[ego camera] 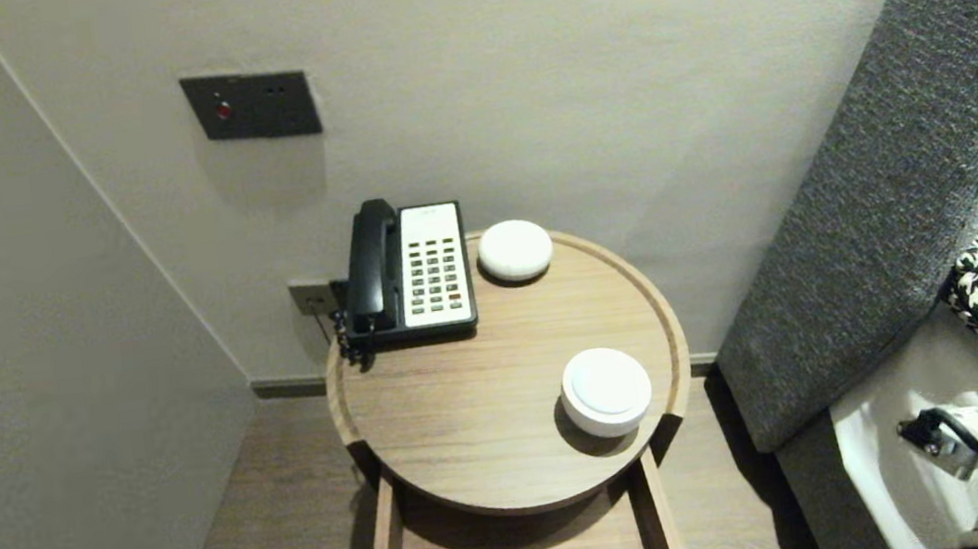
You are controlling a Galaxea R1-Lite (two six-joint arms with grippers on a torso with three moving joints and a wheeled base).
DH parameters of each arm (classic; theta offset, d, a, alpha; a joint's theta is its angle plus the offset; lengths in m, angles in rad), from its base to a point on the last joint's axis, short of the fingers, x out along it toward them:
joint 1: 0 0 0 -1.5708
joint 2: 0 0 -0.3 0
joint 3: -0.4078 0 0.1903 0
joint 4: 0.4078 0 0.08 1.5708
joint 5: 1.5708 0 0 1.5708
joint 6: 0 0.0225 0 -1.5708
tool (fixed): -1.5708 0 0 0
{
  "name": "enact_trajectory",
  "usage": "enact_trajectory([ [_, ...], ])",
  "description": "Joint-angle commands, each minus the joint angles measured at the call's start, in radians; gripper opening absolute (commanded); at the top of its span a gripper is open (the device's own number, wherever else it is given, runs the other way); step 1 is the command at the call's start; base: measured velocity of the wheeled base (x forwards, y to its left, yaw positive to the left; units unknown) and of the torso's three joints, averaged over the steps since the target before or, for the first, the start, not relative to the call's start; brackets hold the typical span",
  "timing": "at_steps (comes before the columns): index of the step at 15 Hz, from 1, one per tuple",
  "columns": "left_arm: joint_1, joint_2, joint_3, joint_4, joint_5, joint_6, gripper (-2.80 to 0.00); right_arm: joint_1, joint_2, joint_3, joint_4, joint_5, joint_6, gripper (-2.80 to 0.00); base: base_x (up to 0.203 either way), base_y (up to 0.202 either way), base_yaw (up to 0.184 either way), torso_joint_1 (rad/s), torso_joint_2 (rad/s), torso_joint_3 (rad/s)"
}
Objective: Close the nightstand drawer
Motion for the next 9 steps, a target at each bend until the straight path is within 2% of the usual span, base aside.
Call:
enact_trajectory([
  [1,0.0,0.0,0.0,0.0,0.001,0.0,-2.8,0.11,0.028,0.097,-0.089,0.004,0.03,-2.8,0.0,0.0,0.0,0.0,0.0,0.0],
  [2,0.0,0.0,0.0,0.001,0.001,0.0,-2.8,0.147,0.041,0.117,-0.113,0.008,0.043,-2.8,0.0,0.0,0.0,0.0,0.0,0.0],
  [5,0.0,0.0,0.0,0.0,0.001,0.0,-2.8,0.183,0.124,0.134,-0.168,0.027,0.032,-2.8,0.0,0.0,0.0,0.0,0.0,0.0],
  [9,0.0,0.0,0.0,0.001,0.001,0.0,-2.8,0.273,0.289,0.133,-0.308,0.025,0.022,-2.8,0.0,0.0,0.0,0.0,0.0,0.0],
])
